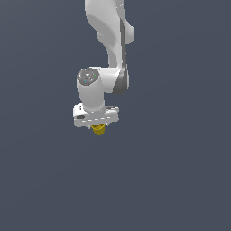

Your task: Pick up the object and move it to a goal position.

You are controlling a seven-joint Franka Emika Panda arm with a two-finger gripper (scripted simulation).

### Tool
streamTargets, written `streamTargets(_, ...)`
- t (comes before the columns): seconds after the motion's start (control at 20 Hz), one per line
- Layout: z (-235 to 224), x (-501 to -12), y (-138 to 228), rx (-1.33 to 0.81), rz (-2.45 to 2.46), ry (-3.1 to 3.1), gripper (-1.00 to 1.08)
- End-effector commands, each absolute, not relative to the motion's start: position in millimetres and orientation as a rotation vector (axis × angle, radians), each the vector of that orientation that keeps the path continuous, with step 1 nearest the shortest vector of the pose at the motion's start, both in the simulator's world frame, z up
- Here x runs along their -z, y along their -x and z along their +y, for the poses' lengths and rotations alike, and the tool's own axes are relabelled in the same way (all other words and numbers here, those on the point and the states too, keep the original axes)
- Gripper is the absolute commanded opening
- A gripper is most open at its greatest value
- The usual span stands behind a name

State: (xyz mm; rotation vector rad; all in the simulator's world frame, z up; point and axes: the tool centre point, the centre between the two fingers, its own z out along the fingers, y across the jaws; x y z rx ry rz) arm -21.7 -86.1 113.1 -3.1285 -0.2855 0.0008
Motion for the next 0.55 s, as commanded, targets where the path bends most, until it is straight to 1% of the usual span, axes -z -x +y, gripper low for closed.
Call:
streamTargets(0.0, -85.7, -121.7, 25.5, 0.000, -0.286, 3.129, -1.00)
streamTargets(0.5, -85.7, -126.6, 26.5, 0.000, -0.286, 3.129, -1.00)
